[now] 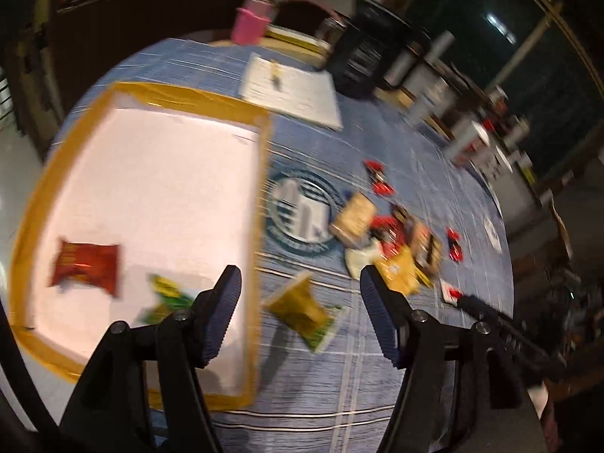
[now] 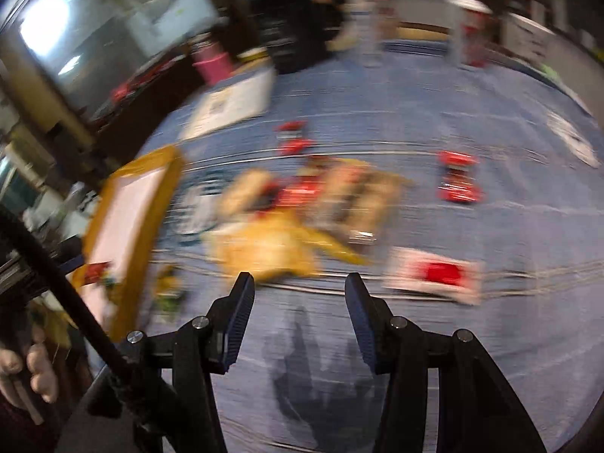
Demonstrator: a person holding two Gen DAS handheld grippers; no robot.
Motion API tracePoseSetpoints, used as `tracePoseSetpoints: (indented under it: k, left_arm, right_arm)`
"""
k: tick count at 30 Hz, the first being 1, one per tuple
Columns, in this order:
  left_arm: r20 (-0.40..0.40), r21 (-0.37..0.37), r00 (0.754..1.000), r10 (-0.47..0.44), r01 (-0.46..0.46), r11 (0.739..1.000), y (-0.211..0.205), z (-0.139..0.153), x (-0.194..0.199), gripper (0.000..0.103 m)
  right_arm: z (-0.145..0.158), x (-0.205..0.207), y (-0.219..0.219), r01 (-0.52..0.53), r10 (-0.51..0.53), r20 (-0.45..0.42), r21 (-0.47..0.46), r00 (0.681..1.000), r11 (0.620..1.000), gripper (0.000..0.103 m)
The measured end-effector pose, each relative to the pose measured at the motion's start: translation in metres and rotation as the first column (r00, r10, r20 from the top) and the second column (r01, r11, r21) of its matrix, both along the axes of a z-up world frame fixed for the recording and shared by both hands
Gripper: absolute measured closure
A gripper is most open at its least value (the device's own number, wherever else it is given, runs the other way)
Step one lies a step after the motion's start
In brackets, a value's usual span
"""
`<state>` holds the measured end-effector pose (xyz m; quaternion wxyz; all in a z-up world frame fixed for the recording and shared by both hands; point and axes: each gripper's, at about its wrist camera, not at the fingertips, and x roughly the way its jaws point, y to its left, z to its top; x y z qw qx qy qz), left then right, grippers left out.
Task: Organize snacks
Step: 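Move both tools back to the remaining snack packets, then grasp the yellow sandwich crackers bag with the left tool while the right tool grasps the white-red packet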
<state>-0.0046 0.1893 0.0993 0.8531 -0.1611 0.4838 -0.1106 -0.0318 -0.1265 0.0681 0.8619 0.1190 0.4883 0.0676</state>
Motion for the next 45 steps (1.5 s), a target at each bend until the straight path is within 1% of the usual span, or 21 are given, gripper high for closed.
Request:
tracePoseSetpoints:
  k: [4,8,12,13,15,17,19,21,22,24,26,28,30,33,36,39,42,45]
  left_arm:
    - [-0.008,0.018,0.993,-0.115,0.116,0.993,-0.047,-0.008,0.002,0.037]
    - [-0.005,0.04,0.977,-0.214,0.214,0.976,-0.09,-0.014,0.014,0.037]
    - [-0.009,0.079,0.954,-0.299,0.299,0.951,-0.122,-0.023,0.032,0.037]
    - [-0.018,0.093,0.946,-0.325,0.325,0.941,-0.133,-0.028,0.039,0.037]
    - [-0.036,0.113,0.939,-0.343,0.344,0.932,-0.141,-0.036,0.048,0.037]
    - [-0.067,0.112,0.933,-0.353,0.358,0.927,-0.149,-0.047,0.058,0.037]
    - [-0.09,0.105,0.927,-0.365,0.373,0.922,-0.154,-0.055,0.059,0.037]
    - [-0.109,0.098,0.913,-0.392,0.403,0.91,-0.159,-0.058,0.053,0.037]
    - [-0.116,0.093,0.9,-0.419,0.43,0.898,-0.164,-0.058,0.047,0.037]
    - [-0.115,0.094,0.885,-0.452,0.463,0.881,-0.169,-0.055,0.036,0.037]
    - [-0.106,0.114,0.883,-0.458,0.469,0.876,-0.172,-0.051,0.028,0.037]
    - [-0.094,0.129,0.885,-0.457,0.466,0.875,-0.173,-0.048,0.022,0.037]
    - [-0.083,0.159,0.888,-0.452,0.46,0.874,-0.176,-0.047,0.019,0.037]
    - [-0.079,0.192,0.891,-0.447,0.454,0.87,-0.179,-0.049,0.02,0.037]
    - [-0.076,0.214,0.89,-0.449,0.455,0.865,-0.185,-0.053,0.024,0.037]
    - [-0.09,0.24,0.887,-0.452,0.46,0.855,-0.191,-0.06,0.027,0.037]
    - [-0.097,0.28,0.882,-0.462,0.47,0.837,-0.196,-0.067,0.024,0.037]
    - [-0.111,0.304,0.876,-0.47,0.48,0.823,-0.201,-0.073,0.021,0.037]
  right_arm:
    - [-0.005,0.004,-0.04,0.033,-0.033,-0.005,-0.048,0.999,0.998,0.053]
    - [-0.009,0.021,-0.059,0.012,-0.012,-0.003,-0.053,1.0,0.998,0.053]
    - [-0.023,0.038,-0.057,-0.046,0.045,-0.032,-0.035,0.998,0.998,0.053]
    - [-0.028,0.039,-0.053,-0.069,0.067,-0.048,-0.034,0.997,0.997,0.053]
    - [-0.034,0.042,-0.047,-0.105,0.103,-0.076,-0.018,0.992,0.994,0.053]
    - [-0.037,0.036,-0.043,-0.137,0.137,-0.089,0.003,0.987,0.991,0.053]
    - [-0.037,0.029,-0.041,-0.161,0.164,-0.096,0.035,0.982,0.986,0.053]
    - [-0.037,0.022,-0.04,-0.182,0.187,-0.094,0.059,0.978,0.982,0.053]
    - [-0.037,0.019,-0.038,-0.196,0.203,-0.102,0.076,0.974,0.978,0.053]
    - [-0.037,0.012,-0.038,-0.215,0.225,-0.11,0.097,0.968,0.972,0.053]
    - [-0.037,0.005,-0.037,-0.229,0.236,-0.105,0.081,0.966,0.97,0.053]
    - [-0.036,0.0,-0.034,-0.247,0.248,-0.091,0.021,0.965,0.969,0.053]
    - [-0.034,-0.002,-0.03,-0.26,0.257,-0.078,-0.036,0.963,0.965,0.053]
    - [-0.034,-0.001,-0.022,-0.279,0.273,-0.064,-0.124,0.96,0.952,0.053]
    - [-0.039,0.005,-0.019,-0.271,0.264,-0.072,-0.134,0.962,0.953,0.053]
    - [-0.043,0.007,-0.019,-0.254,0.245,-0.078,-0.14,0.966,0.957,0.053]
    - [-0.047,0.006,-0.018,-0.245,0.235,-0.085,-0.148,0.968,0.958,0.053]
    - [-0.048,0.005,-0.014,-0.243,0.232,-0.08,-0.173,0.969,0.955,0.053]
